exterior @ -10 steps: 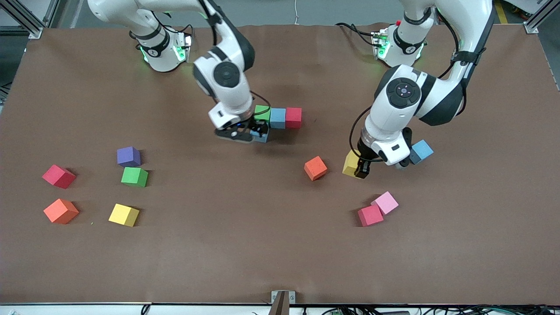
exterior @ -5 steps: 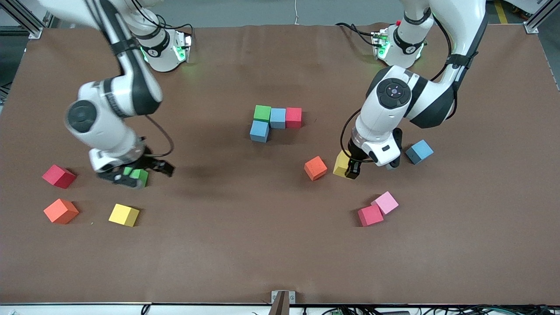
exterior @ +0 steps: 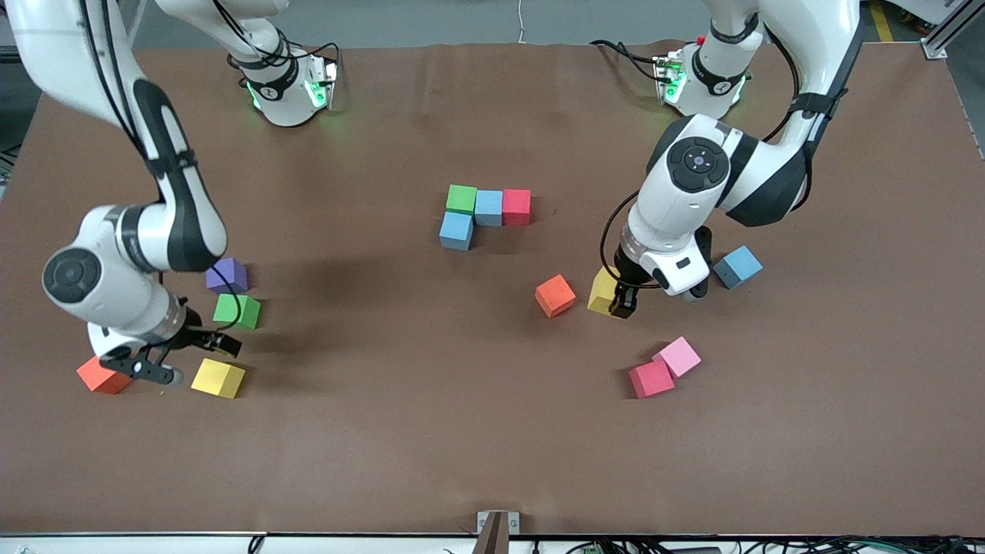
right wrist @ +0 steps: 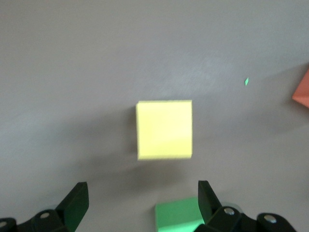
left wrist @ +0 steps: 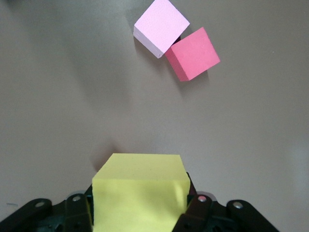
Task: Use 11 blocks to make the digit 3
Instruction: 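Grasp the yellow block near the orange block with the right gripper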
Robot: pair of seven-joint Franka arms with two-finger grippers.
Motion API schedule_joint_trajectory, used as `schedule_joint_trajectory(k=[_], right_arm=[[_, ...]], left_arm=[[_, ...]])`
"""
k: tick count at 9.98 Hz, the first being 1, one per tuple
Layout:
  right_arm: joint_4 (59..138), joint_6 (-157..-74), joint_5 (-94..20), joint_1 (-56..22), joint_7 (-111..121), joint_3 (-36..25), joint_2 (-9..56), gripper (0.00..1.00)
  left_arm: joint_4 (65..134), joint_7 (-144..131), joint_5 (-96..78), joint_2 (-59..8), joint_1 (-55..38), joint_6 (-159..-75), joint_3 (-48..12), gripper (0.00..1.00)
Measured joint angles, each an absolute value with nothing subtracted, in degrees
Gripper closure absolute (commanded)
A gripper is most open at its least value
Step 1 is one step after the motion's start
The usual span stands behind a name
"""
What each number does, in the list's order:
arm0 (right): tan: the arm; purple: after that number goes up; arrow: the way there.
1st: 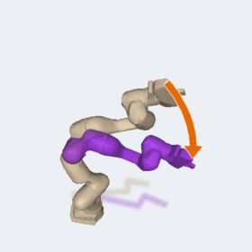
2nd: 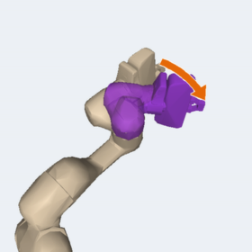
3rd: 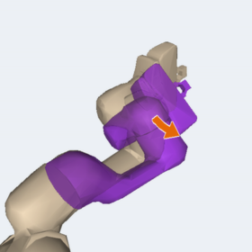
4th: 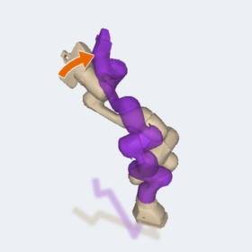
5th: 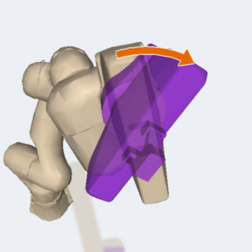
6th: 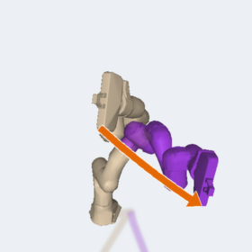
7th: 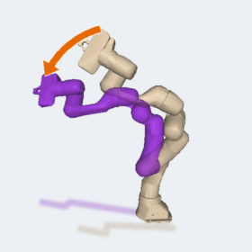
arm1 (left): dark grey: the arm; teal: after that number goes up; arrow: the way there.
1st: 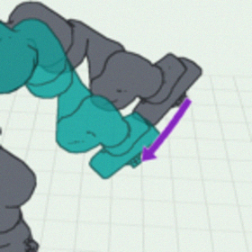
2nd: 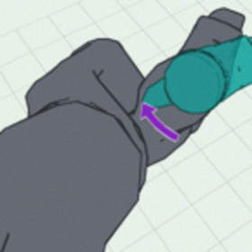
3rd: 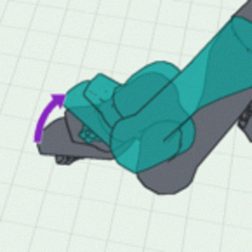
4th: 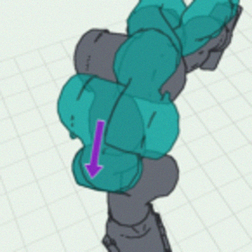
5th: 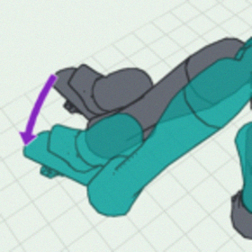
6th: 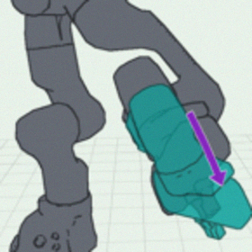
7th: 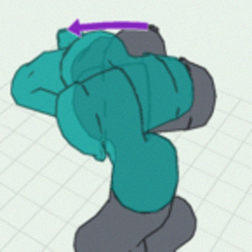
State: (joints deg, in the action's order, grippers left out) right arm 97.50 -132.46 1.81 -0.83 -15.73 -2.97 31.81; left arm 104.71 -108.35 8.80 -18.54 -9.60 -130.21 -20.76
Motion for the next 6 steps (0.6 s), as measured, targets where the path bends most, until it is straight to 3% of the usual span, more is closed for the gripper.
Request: schedule_joint_trajectory(k=[2,6], right_arm=[[92.2,-132.5,1.8,0.8,-15.2,-2.9,37.1,0.00],[90.5,-132.5,1.8,1.2,-15.2,-2.7,40.9,0.03]], left_arm=[[104.7,-108.4,8.8,-18.6,-9.6,-129.9,-20.8,0.87],[102.4,-108.4,8.8,-18.6,-9.5,-127.8,-20.8,0.87]])
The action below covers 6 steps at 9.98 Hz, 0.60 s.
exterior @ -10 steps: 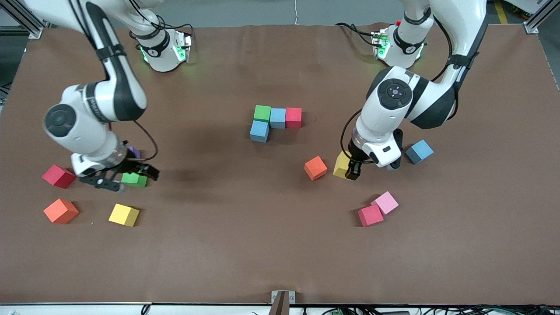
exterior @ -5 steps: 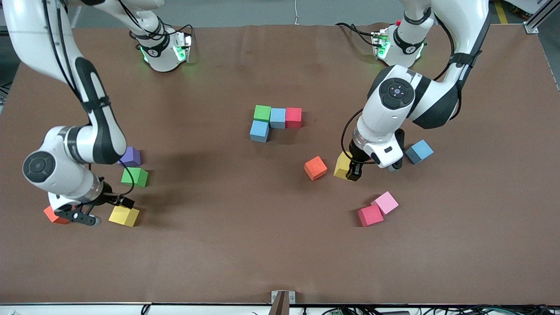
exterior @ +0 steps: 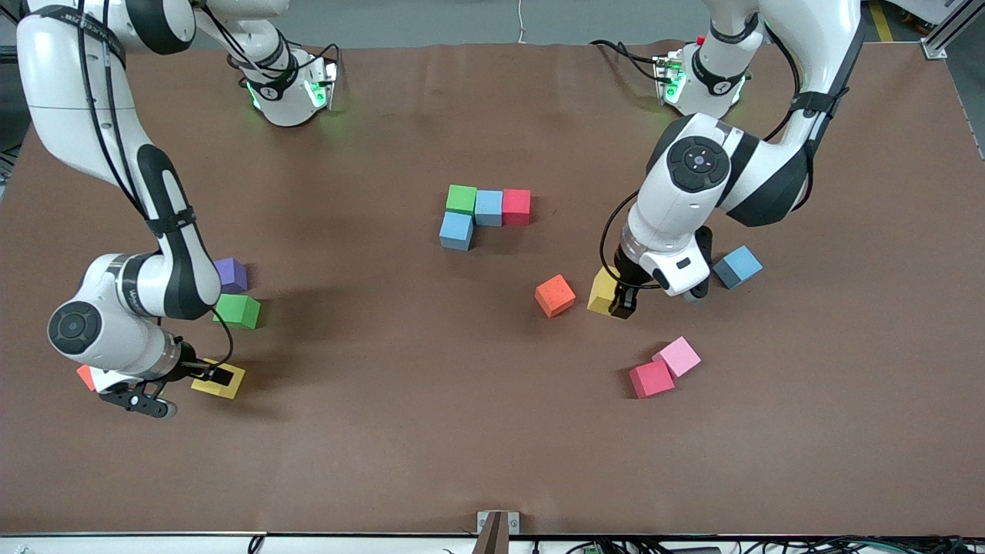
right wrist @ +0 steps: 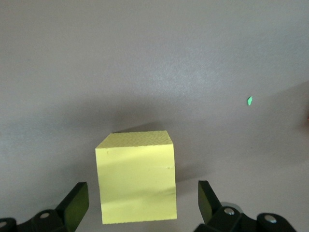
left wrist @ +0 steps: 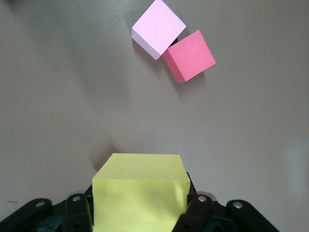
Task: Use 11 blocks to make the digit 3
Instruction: 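Grasp the yellow block near the orange block with the right gripper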
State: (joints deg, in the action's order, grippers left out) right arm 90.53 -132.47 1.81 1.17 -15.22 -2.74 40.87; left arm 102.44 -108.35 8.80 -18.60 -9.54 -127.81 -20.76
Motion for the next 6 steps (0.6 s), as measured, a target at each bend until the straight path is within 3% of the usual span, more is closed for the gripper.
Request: schedule_joint_trajectory(k=[2,3,6], right_arm=[[90.5,-133.0,1.8,1.2,-15.2,-2.6,42.1,0.79],[90.5,-133.2,1.8,1.2,-15.2,-2.4,42.4,0.97],[89.4,-133.2,1.7,1.2,-13.8,-1.5,42.4,1.00]], left_arm=[[101.0,-108.3,8.8,-18.6,-9.4,-126.1,-20.7,0.87],[101.0,-108.2,8.8,-18.9,-9.4,-126.0,-20.7,0.87],[99.8,-108.2,8.8,-19.6,-9.5,-126.0,-20.7,0.87]])
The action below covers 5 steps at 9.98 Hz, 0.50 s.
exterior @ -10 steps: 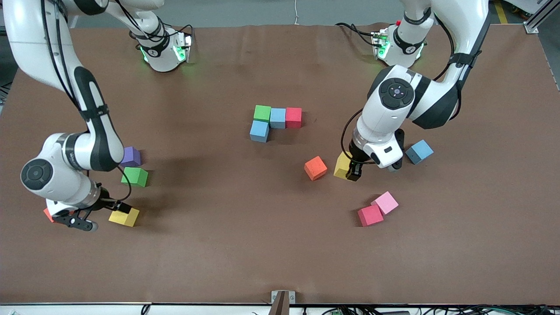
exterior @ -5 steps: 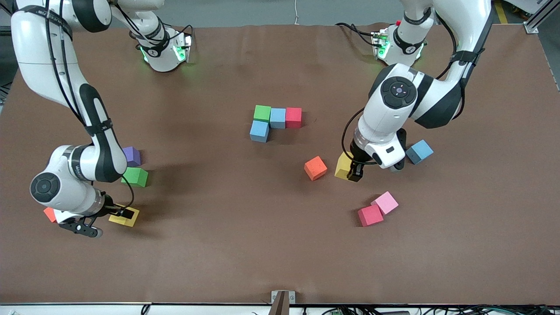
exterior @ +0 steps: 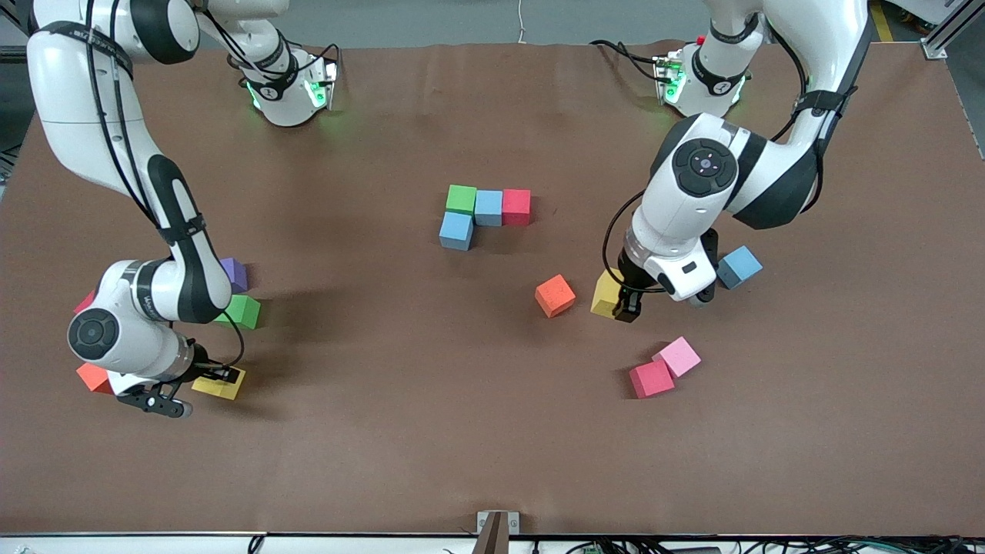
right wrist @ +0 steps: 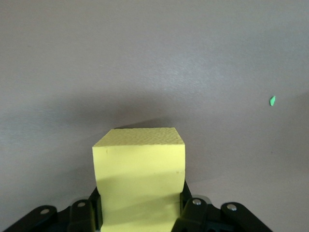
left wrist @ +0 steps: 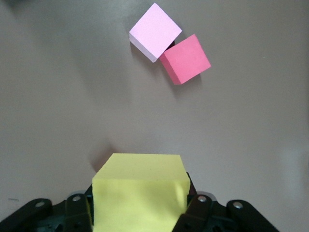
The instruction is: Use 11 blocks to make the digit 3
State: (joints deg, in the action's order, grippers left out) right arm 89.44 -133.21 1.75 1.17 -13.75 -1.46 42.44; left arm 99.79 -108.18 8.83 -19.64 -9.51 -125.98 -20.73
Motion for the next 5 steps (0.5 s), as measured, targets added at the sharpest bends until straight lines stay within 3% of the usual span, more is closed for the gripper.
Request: schedule_joint_trajectory(k=[3,5], right_arm=[[86.9,-127.0,1.5,-0.2,-16.2,4.3,39.7,1.00],[86.8,-122.6,1.4,-5.8,-25.2,7.0,36.0,1.00]], left_arm=[[99.0,-108.2,8.8,-19.7,-9.6,-125.7,-20.8,0.87],[98.9,-108.2,8.8,-19.7,-9.6,-125.3,-20.8,0.87]])
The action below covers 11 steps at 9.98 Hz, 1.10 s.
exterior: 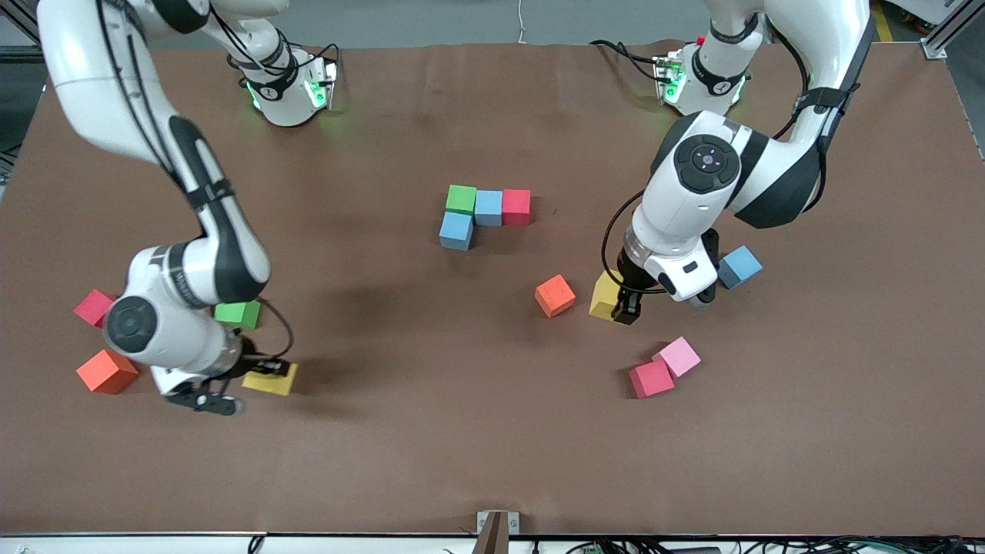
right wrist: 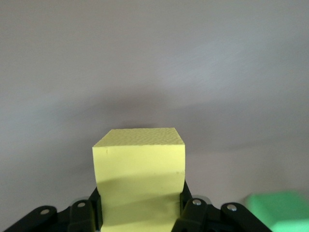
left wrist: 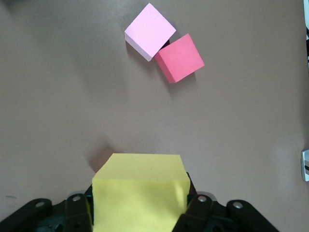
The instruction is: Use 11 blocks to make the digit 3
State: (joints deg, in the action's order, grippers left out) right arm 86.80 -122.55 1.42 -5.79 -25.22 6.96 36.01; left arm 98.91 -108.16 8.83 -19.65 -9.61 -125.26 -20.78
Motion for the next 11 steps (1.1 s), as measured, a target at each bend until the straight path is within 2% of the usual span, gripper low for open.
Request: schedule_joint_trajectory(k=[3,6,9,11], right_arm=[[88.3,-123.4,1.4,-18.5,-37.7,7.4,35.6,1.00],[94.3,-132.2,1.4,-29.3,-47.8,7.3,36.2,1.00],[98.8,-133.5,1.4,-33.4,-49.2,7.2,35.8,1.00],[102.3,-133.7,1.4,-34.2,-49.2,7.2,33.0,1.00]], left_arm=[[98.1,-108.2,8.8,-19.7,-9.5,-123.7,-20.8,0.87],[97.9,-108.0,8.8,-19.7,-9.6,-122.7,-20.8,0.87],[97.8,-107.8,8.8,-19.7,-9.8,-121.9,-20.8,0.87],[97.8,-107.8,8.8,-19.7,-9.9,-121.6,-20.9,0.87]])
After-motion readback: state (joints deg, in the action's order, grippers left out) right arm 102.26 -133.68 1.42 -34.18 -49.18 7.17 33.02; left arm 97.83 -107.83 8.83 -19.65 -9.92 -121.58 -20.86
